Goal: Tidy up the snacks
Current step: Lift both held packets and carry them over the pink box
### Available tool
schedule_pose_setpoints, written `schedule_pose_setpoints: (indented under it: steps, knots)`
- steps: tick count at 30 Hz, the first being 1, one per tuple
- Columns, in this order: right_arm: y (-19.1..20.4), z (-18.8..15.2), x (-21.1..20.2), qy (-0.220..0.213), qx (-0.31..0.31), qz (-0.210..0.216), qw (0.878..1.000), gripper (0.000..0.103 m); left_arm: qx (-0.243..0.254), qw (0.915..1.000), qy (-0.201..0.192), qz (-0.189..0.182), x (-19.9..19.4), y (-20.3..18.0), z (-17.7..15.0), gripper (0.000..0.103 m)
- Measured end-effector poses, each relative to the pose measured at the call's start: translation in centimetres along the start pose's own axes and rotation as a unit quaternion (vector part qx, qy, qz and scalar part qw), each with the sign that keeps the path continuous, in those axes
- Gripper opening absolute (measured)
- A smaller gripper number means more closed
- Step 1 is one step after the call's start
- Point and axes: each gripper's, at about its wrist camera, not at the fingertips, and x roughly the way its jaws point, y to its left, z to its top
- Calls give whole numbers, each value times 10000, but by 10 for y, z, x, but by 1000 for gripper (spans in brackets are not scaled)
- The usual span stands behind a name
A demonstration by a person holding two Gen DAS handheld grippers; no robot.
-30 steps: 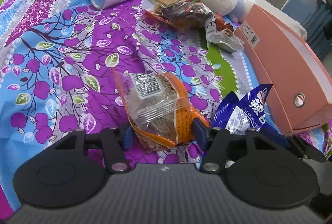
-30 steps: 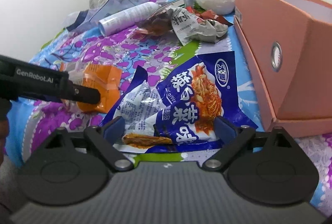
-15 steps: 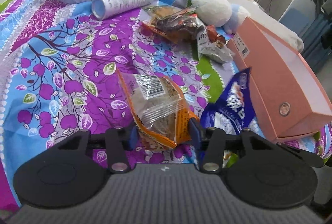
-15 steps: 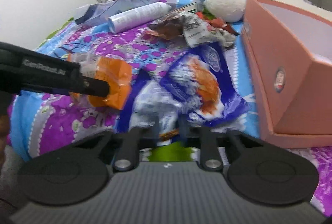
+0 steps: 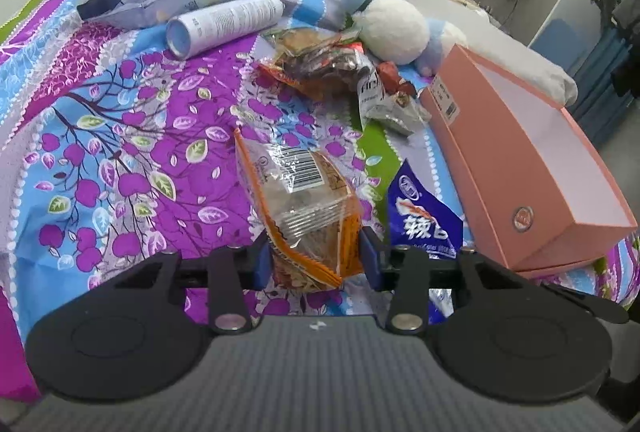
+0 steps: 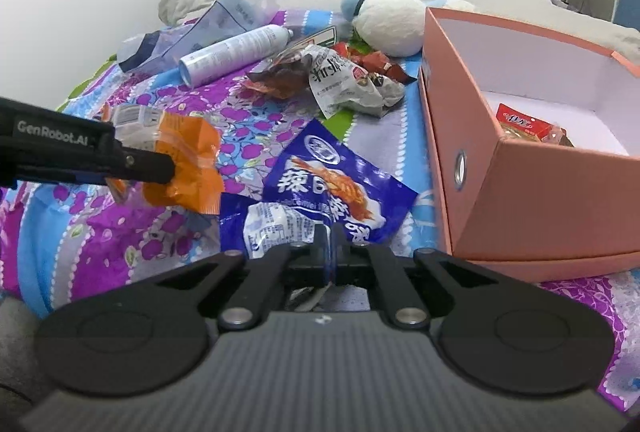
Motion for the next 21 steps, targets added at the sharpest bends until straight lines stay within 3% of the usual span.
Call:
schedule_pose_setpoints:
  steps: [4, 7, 12, 17, 21]
  knots:
    - [-12, -9, 3, 201, 499, 71, 9985, 11, -63, 10000, 47, -53, 2, 2, -6, 48]
    - [-20, -17, -4, 121, 836, 123, 9963, 68, -68, 9999, 24, -74, 2, 4, -8, 48]
    - [-39, -27, -10, 8, 1602, 464, 9860, 67, -114, 9998, -10, -191, 3, 7, -7, 46]
    - [-60, -32, 8, 154, 2570, 914, 9619, 68, -53, 9997, 66, -209, 13, 5, -8, 45]
    - [-64, -31, 19, 230, 2762, 1091, 9546, 67, -41, 9997, 142, -200, 21, 4, -8, 44]
